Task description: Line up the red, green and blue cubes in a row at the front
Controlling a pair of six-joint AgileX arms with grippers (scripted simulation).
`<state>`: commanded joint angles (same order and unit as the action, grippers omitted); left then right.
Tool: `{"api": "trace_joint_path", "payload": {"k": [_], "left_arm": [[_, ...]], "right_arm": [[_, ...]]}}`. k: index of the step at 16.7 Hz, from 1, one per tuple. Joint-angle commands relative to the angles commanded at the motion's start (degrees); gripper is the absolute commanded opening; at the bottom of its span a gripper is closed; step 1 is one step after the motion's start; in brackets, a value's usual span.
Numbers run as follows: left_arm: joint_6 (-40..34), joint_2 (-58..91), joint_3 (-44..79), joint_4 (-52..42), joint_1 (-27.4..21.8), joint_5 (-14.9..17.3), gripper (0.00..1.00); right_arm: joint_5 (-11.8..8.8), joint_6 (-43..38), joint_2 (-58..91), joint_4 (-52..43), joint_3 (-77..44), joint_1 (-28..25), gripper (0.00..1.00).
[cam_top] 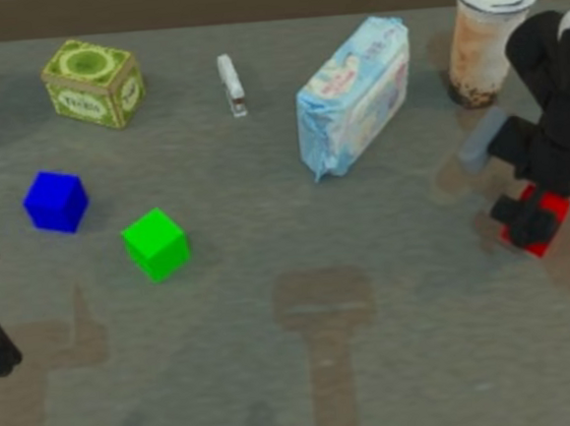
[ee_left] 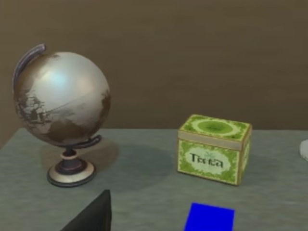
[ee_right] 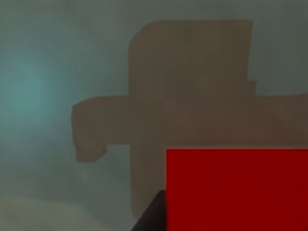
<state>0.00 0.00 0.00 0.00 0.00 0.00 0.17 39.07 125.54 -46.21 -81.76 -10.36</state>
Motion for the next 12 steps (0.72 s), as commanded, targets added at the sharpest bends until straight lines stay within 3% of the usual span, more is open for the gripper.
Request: {"api": "trace_joint_path", "payload": {"k": [7, 12], "left_arm": [[0.0, 0.0, 0.0, 0.0, 0.0, 0.0, 1.00], [0.0, 0.0, 0.0, 0.0, 0.0, 0.0, 1.00]], "right_arm": [[-0.7, -0.5, -2.1, -2.3, -1.1, -0.1, 0.00], [-0.7, -0.5, -5.7, -12.2, -6.7, -0.3, 0.00]]}}
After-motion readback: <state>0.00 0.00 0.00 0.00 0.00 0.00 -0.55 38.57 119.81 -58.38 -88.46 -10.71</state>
